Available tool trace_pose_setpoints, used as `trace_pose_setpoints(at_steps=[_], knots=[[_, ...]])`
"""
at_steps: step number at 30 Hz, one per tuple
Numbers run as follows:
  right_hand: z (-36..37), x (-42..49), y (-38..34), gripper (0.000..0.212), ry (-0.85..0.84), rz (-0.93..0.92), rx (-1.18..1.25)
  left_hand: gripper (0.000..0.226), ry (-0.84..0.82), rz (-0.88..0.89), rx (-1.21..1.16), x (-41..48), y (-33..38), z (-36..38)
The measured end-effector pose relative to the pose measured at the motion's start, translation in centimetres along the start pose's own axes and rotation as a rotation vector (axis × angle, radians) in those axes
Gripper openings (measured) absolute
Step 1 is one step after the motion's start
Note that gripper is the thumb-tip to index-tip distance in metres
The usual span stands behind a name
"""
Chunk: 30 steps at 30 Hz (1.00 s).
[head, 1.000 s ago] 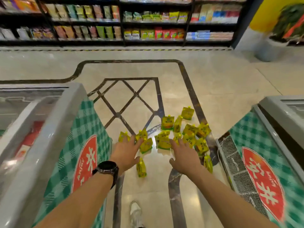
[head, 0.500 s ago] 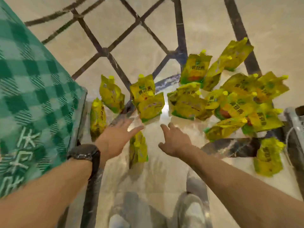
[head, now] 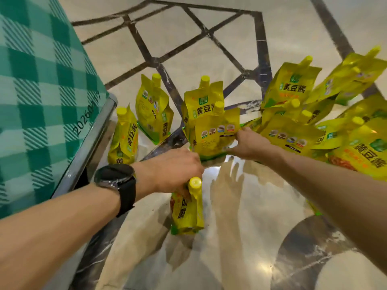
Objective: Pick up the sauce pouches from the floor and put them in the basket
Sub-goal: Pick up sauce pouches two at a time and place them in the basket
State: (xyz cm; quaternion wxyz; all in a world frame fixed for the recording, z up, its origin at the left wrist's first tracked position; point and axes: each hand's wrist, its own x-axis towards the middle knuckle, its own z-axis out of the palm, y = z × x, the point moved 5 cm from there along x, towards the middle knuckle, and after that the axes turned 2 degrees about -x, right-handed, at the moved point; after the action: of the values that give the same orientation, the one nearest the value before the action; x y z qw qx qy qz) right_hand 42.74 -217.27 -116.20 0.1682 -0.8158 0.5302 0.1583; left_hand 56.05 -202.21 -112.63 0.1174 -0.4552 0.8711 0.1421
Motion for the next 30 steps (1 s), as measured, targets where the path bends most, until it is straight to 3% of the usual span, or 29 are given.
trace_pose_setpoints(at_steps=[3, 8, 11, 14, 17, 21, 24, 30], knots=[[-0.9, -0.6, -0.3, 0.06, 0.085, 0.047, 0.237, 0.043, -0.039, -0.092, 0.095, -1.1, -0.1, -0.7], [-2.9, -1.5, -0.7, 0.064, 0.409, 0.026, 0.442, 0.056, -0.04, -0.29, -0.001, -1.8, -1.5, -0.6], [-3.2, -1.1, -1.7, 0.091, 0.367, 0.09, 0.59, 0.059, 0.006, -0.364, -0.086, -1.9, -2.8, 0.0], [-3.1, -1.2, -3.0, 0.118, 0.313, 0.246, 0.883, 0.055, 0.158, -0.44, -0.156, -3.1, -3.9, 0.4], [-3.5, -1.2, -4.4, 0.124, 0.345, 0.304, 0.919, 0.045, 0.301, -0.545, -0.273, -4.4, -4.4, 1.1], [-4.8, -0.3, -5.0, 0.102, 0.432, 0.219, 0.854, 0.042, 0.363, -0.598, -0.633, -4.7, -5.1, 2.4], [-4.6, 0.7, -5.6, 0.085, 0.394, 0.182, 0.791, 0.035, 0.381, -0.617, -0.868, -4.5, -5.8, 3.3], [-3.9, 1.0, -5.0, 0.052, 0.426, 0.16, 0.754, 0.038, 0.383, -0.672, -0.979, -4.0, -6.8, 3.9]])
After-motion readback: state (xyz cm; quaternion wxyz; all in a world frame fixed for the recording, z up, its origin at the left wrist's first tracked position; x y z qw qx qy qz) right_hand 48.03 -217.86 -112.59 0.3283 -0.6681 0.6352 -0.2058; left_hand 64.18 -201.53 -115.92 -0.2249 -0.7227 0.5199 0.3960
